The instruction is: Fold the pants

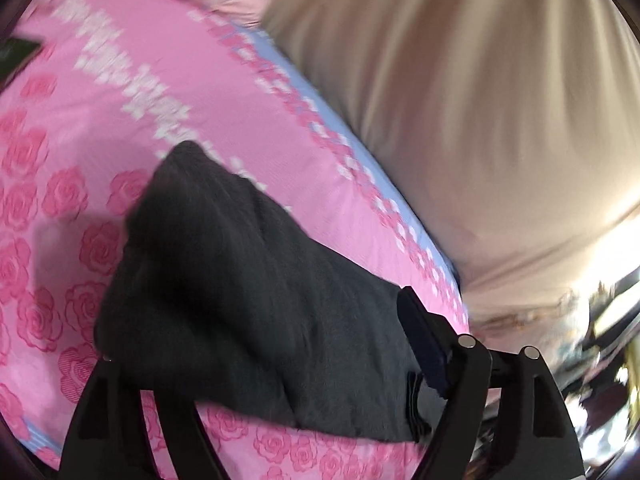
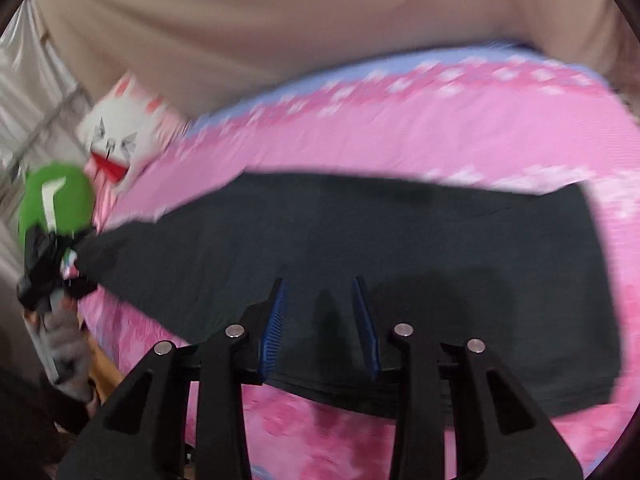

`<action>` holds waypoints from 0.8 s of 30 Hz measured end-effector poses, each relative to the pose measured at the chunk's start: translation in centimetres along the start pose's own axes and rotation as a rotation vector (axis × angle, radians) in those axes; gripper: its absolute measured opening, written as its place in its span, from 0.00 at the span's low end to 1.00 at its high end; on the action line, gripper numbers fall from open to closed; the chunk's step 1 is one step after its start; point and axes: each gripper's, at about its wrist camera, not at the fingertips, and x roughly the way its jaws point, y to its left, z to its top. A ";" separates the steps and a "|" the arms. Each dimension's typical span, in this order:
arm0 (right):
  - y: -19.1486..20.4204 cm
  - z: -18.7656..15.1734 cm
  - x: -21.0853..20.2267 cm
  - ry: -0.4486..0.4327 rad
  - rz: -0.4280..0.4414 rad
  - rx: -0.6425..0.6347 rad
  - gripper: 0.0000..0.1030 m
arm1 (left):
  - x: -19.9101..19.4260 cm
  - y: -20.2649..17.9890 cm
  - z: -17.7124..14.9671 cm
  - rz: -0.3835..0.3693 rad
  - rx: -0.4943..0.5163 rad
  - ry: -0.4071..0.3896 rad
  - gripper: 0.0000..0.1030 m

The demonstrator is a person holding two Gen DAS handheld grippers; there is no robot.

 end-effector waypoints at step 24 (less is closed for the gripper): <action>5.9 1.0 4.2 0.015 -0.200 -0.267 0.60 | -0.1 1.3 0.8 0.030 0.015 -0.007 0.54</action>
